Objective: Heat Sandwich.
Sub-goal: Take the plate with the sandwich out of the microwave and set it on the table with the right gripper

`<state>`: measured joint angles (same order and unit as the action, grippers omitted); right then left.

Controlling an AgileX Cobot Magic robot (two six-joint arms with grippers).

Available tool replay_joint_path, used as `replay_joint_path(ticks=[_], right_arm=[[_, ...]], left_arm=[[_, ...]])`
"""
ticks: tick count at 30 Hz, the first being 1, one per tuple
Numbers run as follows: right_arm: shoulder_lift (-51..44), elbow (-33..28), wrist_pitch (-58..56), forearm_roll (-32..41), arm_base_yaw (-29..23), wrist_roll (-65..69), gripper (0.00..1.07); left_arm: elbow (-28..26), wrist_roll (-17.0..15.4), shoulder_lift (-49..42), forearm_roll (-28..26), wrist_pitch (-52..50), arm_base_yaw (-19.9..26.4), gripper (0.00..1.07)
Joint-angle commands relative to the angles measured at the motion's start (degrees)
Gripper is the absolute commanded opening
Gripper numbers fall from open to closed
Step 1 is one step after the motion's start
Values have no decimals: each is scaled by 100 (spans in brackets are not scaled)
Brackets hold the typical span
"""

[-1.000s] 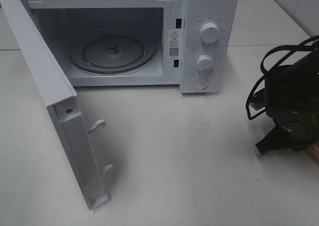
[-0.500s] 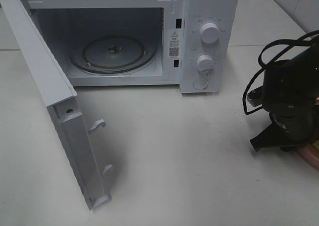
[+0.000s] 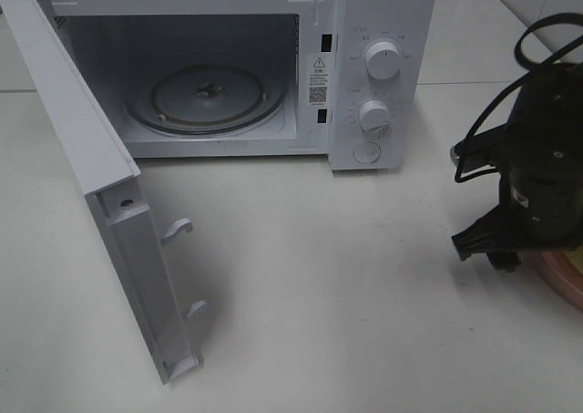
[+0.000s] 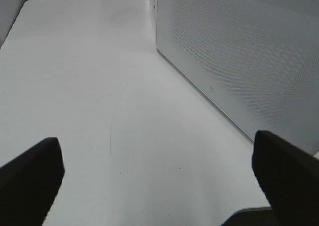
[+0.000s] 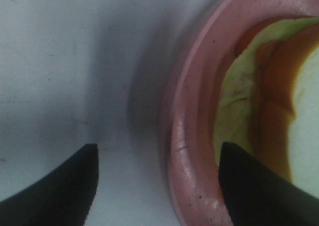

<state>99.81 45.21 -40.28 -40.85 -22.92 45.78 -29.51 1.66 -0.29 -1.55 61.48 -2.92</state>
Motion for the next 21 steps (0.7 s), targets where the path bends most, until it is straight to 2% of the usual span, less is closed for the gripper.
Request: replay_joint_path(ticks=[1, 6, 14, 21], right_arm=[[-424, -11, -160, 246, 6, -573, 82], [-1049, -11, -201, 693, 6, -1415, 91], [-2315, -11, -556, 1690, 6, -2802, 90], [-3249, -11, -1094, 2212, 6, -3443, 89]], left_arm=[[6, -40, -34, -40, -23, 23, 97], [6, -40, -34, -40, -23, 23, 97], [6, -40, -34, -40, -23, 23, 97], [6, -40, -34, -40, -23, 23, 97]])
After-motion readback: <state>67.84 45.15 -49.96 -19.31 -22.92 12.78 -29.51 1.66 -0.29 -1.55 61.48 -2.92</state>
